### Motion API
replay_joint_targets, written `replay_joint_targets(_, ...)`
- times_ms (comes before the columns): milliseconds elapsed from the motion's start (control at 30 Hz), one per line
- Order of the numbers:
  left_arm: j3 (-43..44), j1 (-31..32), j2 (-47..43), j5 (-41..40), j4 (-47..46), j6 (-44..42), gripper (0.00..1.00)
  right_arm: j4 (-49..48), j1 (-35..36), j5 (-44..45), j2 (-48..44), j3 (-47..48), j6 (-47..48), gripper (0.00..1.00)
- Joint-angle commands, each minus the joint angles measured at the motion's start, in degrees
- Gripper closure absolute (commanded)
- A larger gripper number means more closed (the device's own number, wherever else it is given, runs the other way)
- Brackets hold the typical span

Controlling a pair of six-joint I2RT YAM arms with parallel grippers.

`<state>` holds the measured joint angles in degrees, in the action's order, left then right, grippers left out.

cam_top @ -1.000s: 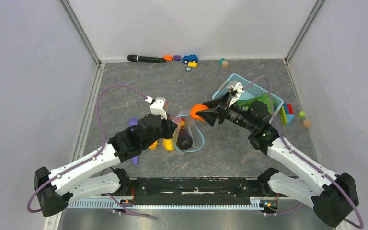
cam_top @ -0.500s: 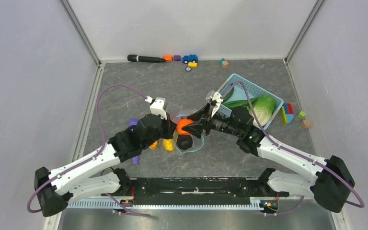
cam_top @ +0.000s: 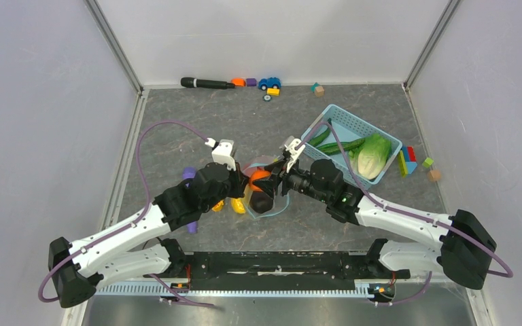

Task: Place the food in the zip-top bag and seal the zipper
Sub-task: Place the fake fruit in the zipper food storage bag.

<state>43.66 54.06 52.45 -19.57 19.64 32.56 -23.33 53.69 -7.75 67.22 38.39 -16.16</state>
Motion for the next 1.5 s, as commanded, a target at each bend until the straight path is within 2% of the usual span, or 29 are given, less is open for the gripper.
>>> replay_joint_targets(0, 0.3, 0.3, -1.8, 1.4, -3.1, -0.9, 0.98, 1.0, 2.0, 11.3, 1.1, 0.3, 3.7, 0.75)
replay_joint_targets(200, 0.0, 0.3, -2.8, 1.6, -3.2, -0.9, 0.98, 2.3, 5.1, 22.8, 1.9, 1.4, 7.6, 0.77)
replay_joint_targets(367, -1.1, 0.3, -4.2, 5.3, -5.6, -1.4, 0.98, 1.2, 8.3, 34.7, 3.9, 3.3, 11.7, 0.77)
replay_joint_targets(633, -3.6, 0.3, -7.9, 10.5, -9.7, -2.2, 0.98, -4.2, 15.3, 58.3, 6.3, 6.6, 21.0, 0.77)
replay_joint_targets(867, -5.4, 0.2, -10.3, 11.0, -11.9, -2.0, 0.98, -10.7, 17.9, 66.3, 5.7, 5.7, 25.3, 0.76)
replay_joint_targets(1033, -5.2, 0.3, -9.0, 8.4, -11.3, -1.3, 0.98, -10.1, 18.0, 63.1, 6.0, 5.7, 24.5, 0.75)
replay_joint_targets(1133, -4.9, 0.2, -8.3, 7.7, -11.0, -0.9, 0.98, -7.8, 18.1, 58.7, 6.7, 6.1, 21.8, 0.69)
replay_joint_targets(1267, -4.9, 0.2, -8.1, 7.5, -11.0, -0.6, 0.98, -4.9, 18.0, 56.9, 8.2, 7.4, 20.2, 0.58)
replay_joint_targets(1400, -5.1, 0.2, -8.3, 7.1, -11.0, -0.5, 0.98, -4.4, 18.1, 55.2, 7.9, 7.4, 19.6, 0.34)
replay_joint_targets(1467, -5.0, 0.3, -8.3, 7.0, -10.9, -0.4, 0.98, -4.3, 18.0, 54.4, 7.5, 7.2, 19.2, 0.26)
